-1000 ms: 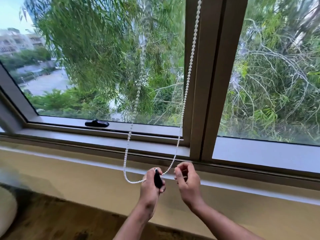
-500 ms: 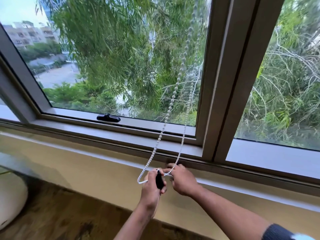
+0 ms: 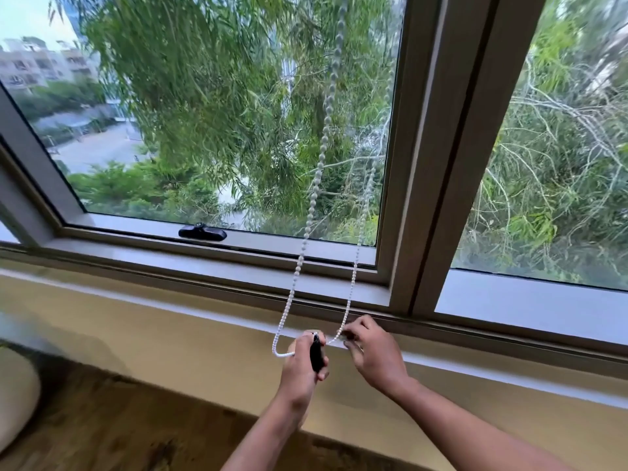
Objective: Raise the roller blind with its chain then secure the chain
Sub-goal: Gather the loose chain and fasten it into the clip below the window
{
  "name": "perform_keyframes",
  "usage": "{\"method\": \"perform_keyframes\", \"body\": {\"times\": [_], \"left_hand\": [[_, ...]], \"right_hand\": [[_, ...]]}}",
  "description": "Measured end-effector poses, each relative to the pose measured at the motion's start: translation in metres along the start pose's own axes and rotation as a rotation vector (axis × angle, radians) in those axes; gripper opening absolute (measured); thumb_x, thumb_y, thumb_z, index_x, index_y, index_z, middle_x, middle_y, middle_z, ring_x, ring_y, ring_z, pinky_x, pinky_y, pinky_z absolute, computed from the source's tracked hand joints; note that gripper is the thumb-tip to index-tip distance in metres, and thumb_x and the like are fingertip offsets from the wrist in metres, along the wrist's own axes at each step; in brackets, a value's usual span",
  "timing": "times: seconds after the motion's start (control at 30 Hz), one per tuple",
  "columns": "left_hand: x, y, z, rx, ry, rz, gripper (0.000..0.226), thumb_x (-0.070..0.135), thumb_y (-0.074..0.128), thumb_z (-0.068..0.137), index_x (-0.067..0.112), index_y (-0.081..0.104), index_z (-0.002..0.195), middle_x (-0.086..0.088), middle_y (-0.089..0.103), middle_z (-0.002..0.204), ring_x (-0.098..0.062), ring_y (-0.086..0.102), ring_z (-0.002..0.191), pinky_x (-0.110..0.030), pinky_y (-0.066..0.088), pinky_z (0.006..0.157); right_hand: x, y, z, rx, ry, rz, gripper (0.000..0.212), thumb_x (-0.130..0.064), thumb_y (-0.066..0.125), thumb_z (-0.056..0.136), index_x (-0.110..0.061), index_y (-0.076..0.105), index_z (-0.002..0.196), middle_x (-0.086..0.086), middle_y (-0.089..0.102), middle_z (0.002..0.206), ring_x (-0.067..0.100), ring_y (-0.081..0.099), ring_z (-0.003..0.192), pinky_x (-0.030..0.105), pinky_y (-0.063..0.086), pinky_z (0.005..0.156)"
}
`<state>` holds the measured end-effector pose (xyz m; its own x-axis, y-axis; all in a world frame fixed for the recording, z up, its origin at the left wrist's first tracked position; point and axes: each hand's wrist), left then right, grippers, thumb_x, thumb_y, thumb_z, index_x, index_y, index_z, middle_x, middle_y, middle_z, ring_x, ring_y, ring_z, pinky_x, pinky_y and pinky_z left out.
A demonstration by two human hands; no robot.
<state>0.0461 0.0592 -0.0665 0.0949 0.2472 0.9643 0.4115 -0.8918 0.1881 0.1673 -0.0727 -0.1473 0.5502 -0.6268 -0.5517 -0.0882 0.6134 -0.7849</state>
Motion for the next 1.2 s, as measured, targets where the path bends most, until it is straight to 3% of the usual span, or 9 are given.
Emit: {"method": "perform_keyframes", "body": {"times": [0.13, 0.27, 0.43, 0.6, 0.77, 1.0, 1.1, 1.2], "left_hand": [[-0.003, 0.010, 0.005, -0.033, 0.010, 0.106, 0.034, 0.020, 0.028, 0.105, 0.007, 0.055, 0.088, -0.005, 0.045, 0.070, -0.014, 0.041, 0.063, -0.028, 0.032, 0.054], [-0.008, 0.023, 0.009, -0.035, 0.016, 0.142, 0.034, 0.019, 0.028, 0.105, 0.006, 0.054, 0.089, -0.007, 0.042, 0.068, -0.014, 0.038, 0.059, -0.029, 0.030, 0.053], [-0.017, 0.042, 0.006, -0.087, 0.064, 0.239, 0.032, 0.015, 0.032, 0.105, 0.009, 0.058, 0.087, -0.003, 0.041, 0.067, -0.013, 0.035, 0.057, -0.028, 0.029, 0.054], [-0.021, 0.058, 0.003, -0.170, 0.156, 0.340, 0.030, 0.018, 0.034, 0.107, 0.014, 0.059, 0.092, -0.010, 0.044, 0.084, -0.018, 0.039, 0.070, -0.037, 0.034, 0.069], [-0.028, 0.070, -0.005, -0.285, 0.233, 0.384, 0.029, 0.019, 0.035, 0.107, 0.008, 0.059, 0.098, 0.005, 0.046, 0.074, -0.013, 0.040, 0.068, -0.032, 0.033, 0.066], [-0.032, 0.078, -0.018, -0.361, 0.286, 0.409, 0.028, 0.035, 0.039, 0.099, 0.018, 0.061, 0.102, 0.023, 0.058, 0.069, 0.003, 0.049, 0.067, -0.029, 0.037, 0.068], [-0.030, 0.078, -0.020, -0.376, 0.326, 0.465, 0.025, 0.035, 0.040, 0.101, 0.022, 0.062, 0.101, 0.019, 0.064, 0.080, -0.001, 0.055, 0.077, -0.031, 0.043, 0.073], [-0.029, 0.075, -0.022, -0.386, 0.349, 0.539, 0.030, 0.043, 0.041, 0.100, 0.023, 0.062, 0.107, 0.005, 0.069, 0.099, -0.013, 0.064, 0.098, -0.039, 0.051, 0.089]], "right_hand": [[-0.001, -0.022, -0.022, 0.065, 0.095, 0.230, 0.030, -0.023, 0.077, 0.089, -0.044, 0.063, 0.106, -0.024, 0.063, 0.100, -0.003, 0.066, 0.091, 0.013, 0.054, 0.078], [-0.005, -0.044, -0.046, 0.177, 0.164, 0.442, 0.021, -0.020, 0.084, 0.085, -0.028, 0.071, 0.101, -0.012, 0.074, 0.096, 0.006, 0.071, 0.090, 0.021, 0.059, 0.077], [-0.015, -0.071, -0.068, 0.240, 0.127, 0.625, 0.023, -0.020, 0.087, 0.082, -0.025, 0.074, 0.100, -0.011, 0.077, 0.095, 0.013, 0.076, 0.087, 0.028, 0.063, 0.074], [-0.018, -0.092, -0.073, 0.278, 0.057, 0.598, 0.023, -0.027, 0.086, 0.082, -0.023, 0.074, 0.102, -0.007, 0.078, 0.093, 0.016, 0.076, 0.086, 0.037, 0.065, 0.074], [-0.009, -0.105, -0.079, 0.297, 0.027, 0.535, 0.023, -0.022, 0.086, 0.083, -0.021, 0.076, 0.104, -0.012, 0.077, 0.095, 0.010, 0.076, 0.089, 0.035, 0.065, 0.075], [0.000, -0.114, -0.088, 0.284, -0.005, 0.531, 0.025, -0.022, 0.087, 0.081, -0.028, 0.077, 0.103, -0.012, 0.075, 0.096, 0.013, 0.076, 0.089, 0.029, 0.064, 0.073], [0.000, -0.114, -0.091, 0.286, -0.009, 0.540, 0.026, -0.019, 0.087, 0.081, -0.028, 0.077, 0.103, -0.011, 0.075, 0.097, 0.014, 0.076, 0.089, 0.026, 0.063, 0.072], [0.001, -0.114, -0.092, 0.274, -0.002, 0.556, 0.026, -0.016, 0.087, 0.082, -0.026, 0.078, 0.104, -0.009, 0.075, 0.097, 0.015, 0.076, 0.089, 0.030, 0.064, 0.073]]}}
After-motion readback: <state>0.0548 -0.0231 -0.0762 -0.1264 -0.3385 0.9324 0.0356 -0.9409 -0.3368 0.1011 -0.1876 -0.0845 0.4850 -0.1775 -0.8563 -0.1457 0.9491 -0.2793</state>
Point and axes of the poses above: each hand's wrist, its own z-axis towards the middle knuckle, its own y-axis out of the palm, x = y × z
